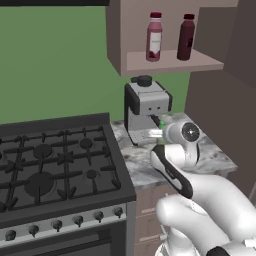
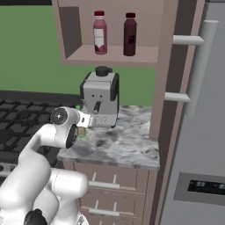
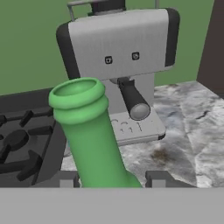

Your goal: Sort all alcoholic drinks to one cabinet, and non-alcoholic drinks to the other.

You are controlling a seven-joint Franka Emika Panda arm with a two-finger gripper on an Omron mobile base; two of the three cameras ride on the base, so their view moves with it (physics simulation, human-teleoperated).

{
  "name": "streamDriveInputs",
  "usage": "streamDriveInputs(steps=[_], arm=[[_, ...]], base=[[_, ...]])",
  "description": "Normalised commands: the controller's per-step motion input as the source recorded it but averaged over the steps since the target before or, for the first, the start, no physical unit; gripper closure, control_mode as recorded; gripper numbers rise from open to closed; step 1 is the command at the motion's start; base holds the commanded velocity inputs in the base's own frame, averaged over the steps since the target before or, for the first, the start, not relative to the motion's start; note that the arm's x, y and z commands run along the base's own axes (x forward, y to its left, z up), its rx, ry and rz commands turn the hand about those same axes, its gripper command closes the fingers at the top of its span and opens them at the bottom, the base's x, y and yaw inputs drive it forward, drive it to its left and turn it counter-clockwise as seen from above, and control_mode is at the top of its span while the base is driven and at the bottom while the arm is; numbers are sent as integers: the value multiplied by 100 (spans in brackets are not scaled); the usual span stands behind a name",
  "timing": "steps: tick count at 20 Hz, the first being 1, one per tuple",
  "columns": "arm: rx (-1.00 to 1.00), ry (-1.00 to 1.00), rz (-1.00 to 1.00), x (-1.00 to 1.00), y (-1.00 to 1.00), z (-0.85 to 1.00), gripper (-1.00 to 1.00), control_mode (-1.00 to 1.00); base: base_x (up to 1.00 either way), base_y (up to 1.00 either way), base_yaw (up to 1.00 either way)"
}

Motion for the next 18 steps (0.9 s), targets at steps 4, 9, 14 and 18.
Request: streamDriveInputs(steps=[4,9,14,18], arm=[[0,0,0,-29,-2,20,100,-100],[0,0,0,-27,-2,20,100,-100],[0,0,0,-25,-2,20,100,-100],[0,0,0,-24,-2,19,100,-100]], base=[[0,0,0],[0,0,0],[0,0,0],[0,0,0]])
